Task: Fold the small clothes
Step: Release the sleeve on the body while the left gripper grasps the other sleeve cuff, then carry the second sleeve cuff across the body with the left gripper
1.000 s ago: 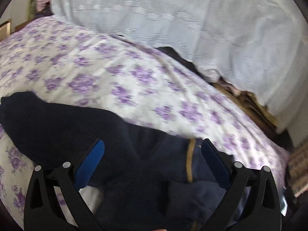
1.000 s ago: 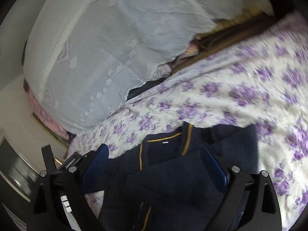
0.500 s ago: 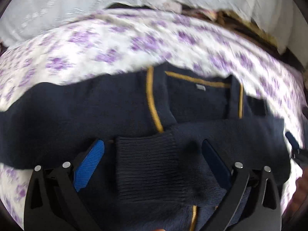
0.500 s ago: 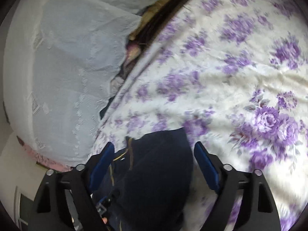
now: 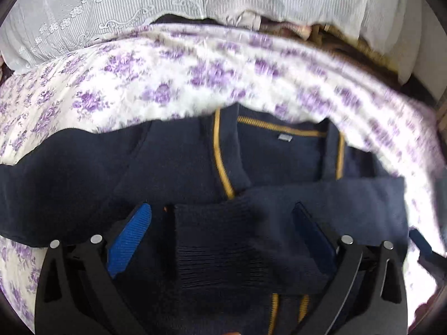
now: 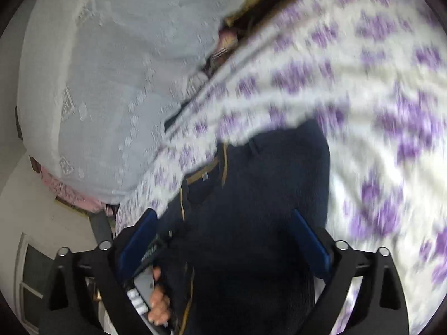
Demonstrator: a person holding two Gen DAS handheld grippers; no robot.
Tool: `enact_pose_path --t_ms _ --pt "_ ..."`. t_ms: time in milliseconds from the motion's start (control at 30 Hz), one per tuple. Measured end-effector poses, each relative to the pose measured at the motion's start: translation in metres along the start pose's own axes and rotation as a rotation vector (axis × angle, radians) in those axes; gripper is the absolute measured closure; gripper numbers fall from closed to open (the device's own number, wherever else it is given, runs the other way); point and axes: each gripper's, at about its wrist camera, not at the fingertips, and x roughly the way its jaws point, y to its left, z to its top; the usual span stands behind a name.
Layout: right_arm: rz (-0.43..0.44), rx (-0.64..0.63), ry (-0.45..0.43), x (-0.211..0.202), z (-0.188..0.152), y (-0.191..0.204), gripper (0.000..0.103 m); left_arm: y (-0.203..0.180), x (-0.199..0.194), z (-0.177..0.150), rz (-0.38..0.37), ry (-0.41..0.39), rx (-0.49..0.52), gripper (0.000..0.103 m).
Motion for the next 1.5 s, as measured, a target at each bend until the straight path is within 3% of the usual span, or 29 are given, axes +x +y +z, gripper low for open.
enact_pose_path --t_ms 133,167,200,267,367,433,567,733,767,900,967,1033,1067,1133,1233,1300,1400,1500 --pt "-0.014 0.059 0.035 0.04 0.031 -0.019 0.004 0.004 0.031 -0.005 0.063 0.091 0.011 0.004" --pt "-0.056 0.096 0.051 0.051 0.036 -0.033 0.004 0.003 0.027 -0.005 0.063 0.065 0.014 0.004" --pt "-0.026 0.11 0.031 0.056 0.037 -0.043 0.004 0.002 0.024 -0.003 0.067 0.066 0.017 0.004" --pt "-0.025 0.082 -0.014 0.047 0.031 -0.038 0.004 0.004 0.02 -0.001 0.055 0.062 0.008 0.004" --pt "0.0 -0.11 -0.013 0.042 0.016 -0.03 0.003 0.026 0.009 0.003 -0.003 0.067 -0.089 0.004" --pt "0.015 -0.166 -0.037 0.036 0.007 -0.028 0.003 0.052 -0.006 0.005 -0.054 0.059 -0.17 0.004" --pt "0.057 -0.133 -0.07 0.027 0.008 -0.033 0.003 0.122 -0.041 -0.004 -0.018 0.013 -0.306 0.004" --pt "-0.062 -0.191 -0.052 0.036 -0.001 -0.018 0.003 0.231 -0.067 -0.042 0.038 -0.003 -0.533 0.005" --pt "-0.087 -0.201 -0.044 0.037 -0.002 -0.015 0.003 0.253 -0.068 -0.052 0.023 -0.004 -0.602 0.005" --pt "-0.071 -0.148 -0.083 0.033 -0.012 -0.014 0.003 0.32 -0.073 -0.076 -0.199 -0.074 -0.833 0.008" --pt "-0.036 -0.109 -0.126 0.027 -0.015 -0.018 0.003 0.333 -0.073 -0.076 -0.217 -0.111 -0.882 0.017" --pt "-0.035 -0.081 -0.134 0.027 -0.014 -0.022 0.003 0.345 -0.067 -0.071 -0.183 -0.134 -0.893 0.045" --pt "-0.045 -0.08 -0.125 0.029 -0.014 -0.023 0.003 0.352 -0.063 -0.07 -0.183 -0.138 -0.905 0.052" --pt "-0.08 -0.11 -0.109 0.032 -0.014 -0.018 0.003 0.371 -0.051 -0.072 -0.235 -0.14 -0.958 0.086" --pt "-0.101 -0.138 -0.093 0.034 -0.013 -0.013 0.004 0.388 -0.043 -0.083 -0.329 -0.158 -1.021 0.093" --pt "-0.091 -0.131 -0.113 0.029 -0.012 -0.013 0.004 0.379 -0.056 -0.076 -0.268 -0.174 -0.951 0.094" --pt "-0.08 -0.14 -0.143 0.021 -0.012 -0.007 0.004 0.346 -0.087 -0.054 -0.148 -0.227 -0.762 0.094" --pt "-0.057 -0.164 -0.11 0.023 -0.013 0.005 0.004 0.299 -0.118 -0.032 -0.122 -0.28 -0.579 0.094"
